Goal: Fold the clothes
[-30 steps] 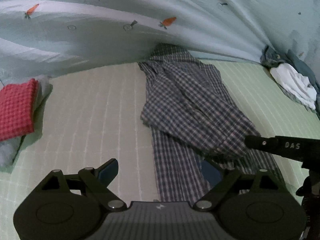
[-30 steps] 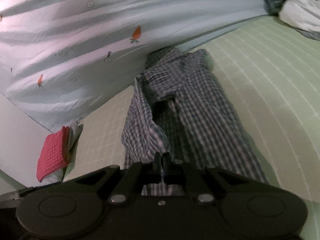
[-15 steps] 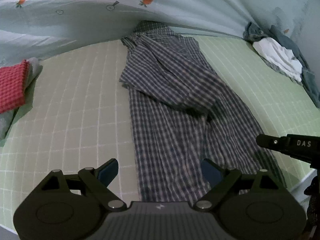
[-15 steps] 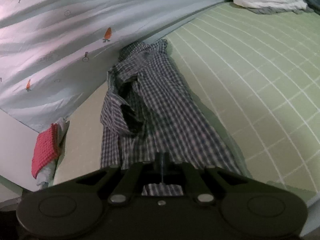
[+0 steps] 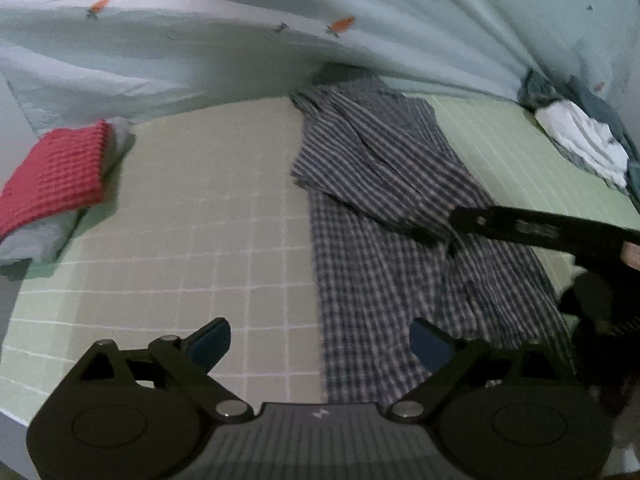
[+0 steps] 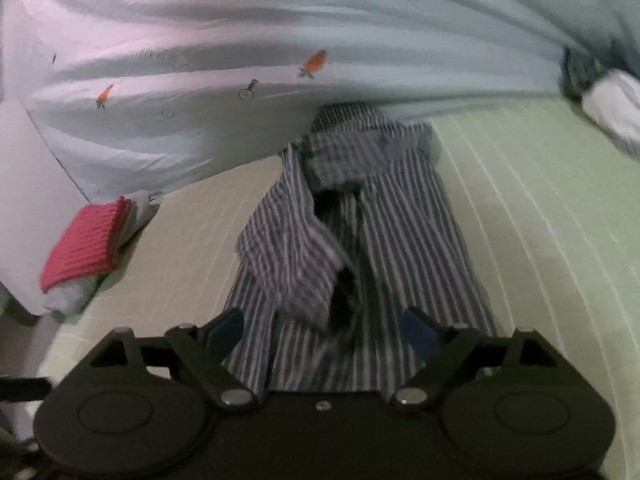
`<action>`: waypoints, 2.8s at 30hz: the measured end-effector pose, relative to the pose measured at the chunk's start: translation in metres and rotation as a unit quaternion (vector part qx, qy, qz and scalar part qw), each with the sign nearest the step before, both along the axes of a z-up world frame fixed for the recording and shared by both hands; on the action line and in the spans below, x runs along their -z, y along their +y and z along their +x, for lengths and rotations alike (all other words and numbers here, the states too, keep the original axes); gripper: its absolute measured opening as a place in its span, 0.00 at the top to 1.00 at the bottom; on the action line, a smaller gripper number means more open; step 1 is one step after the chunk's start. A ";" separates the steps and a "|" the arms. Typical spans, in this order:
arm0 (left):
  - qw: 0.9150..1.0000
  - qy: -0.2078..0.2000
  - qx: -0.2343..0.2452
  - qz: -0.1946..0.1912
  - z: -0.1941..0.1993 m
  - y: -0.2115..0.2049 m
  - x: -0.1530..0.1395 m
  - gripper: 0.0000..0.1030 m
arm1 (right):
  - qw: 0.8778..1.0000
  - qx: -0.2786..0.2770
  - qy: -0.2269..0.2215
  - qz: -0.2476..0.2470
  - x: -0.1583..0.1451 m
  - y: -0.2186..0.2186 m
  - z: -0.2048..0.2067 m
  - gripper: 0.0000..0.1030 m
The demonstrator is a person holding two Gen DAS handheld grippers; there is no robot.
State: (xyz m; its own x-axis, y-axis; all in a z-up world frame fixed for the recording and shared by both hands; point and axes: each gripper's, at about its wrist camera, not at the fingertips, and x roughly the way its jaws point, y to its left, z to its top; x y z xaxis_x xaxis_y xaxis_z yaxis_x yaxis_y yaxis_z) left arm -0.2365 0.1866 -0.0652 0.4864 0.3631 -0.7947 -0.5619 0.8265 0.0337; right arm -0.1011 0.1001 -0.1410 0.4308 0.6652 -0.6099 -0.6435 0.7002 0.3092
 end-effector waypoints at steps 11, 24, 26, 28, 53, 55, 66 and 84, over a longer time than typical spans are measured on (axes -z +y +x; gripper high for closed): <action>0.999 -0.009 -0.038 0.024 -0.009 0.021 -0.009 0.06 | 0.999 -0.041 0.000 -0.015 0.021 0.050 0.025 0.65; 1.000 -0.008 -0.007 0.004 0.015 0.032 -0.002 0.05 | 0.977 0.010 0.168 0.133 0.023 -0.012 0.030 0.96; 1.000 -0.007 0.003 0.002 0.021 0.032 0.000 0.05 | 0.969 0.029 0.191 0.155 0.024 -0.026 0.029 0.96; 1.000 -0.005 0.012 -0.002 0.026 0.030 0.002 0.05 | 0.959 0.047 0.214 0.179 0.026 -0.040 0.026 0.96; 0.995 0.039 0.057 -0.070 0.046 0.019 0.039 0.05 | 0.781 0.206 0.510 0.296 0.100 -0.145 -0.046 0.95; 0.995 0.048 0.051 -0.076 0.043 0.020 0.044 0.05 | 0.808 0.211 0.490 0.250 0.099 -0.144 -0.045 0.93; 0.991 0.088 0.024 -0.099 0.028 0.006 0.066 0.05 | 0.945 0.123 0.299 0.055 0.039 -0.130 -0.033 0.51; 0.980 0.130 0.015 -0.148 0.007 -0.028 0.098 0.06 | 0.983 0.035 0.113 -0.138 0.037 -0.127 -0.030 0.35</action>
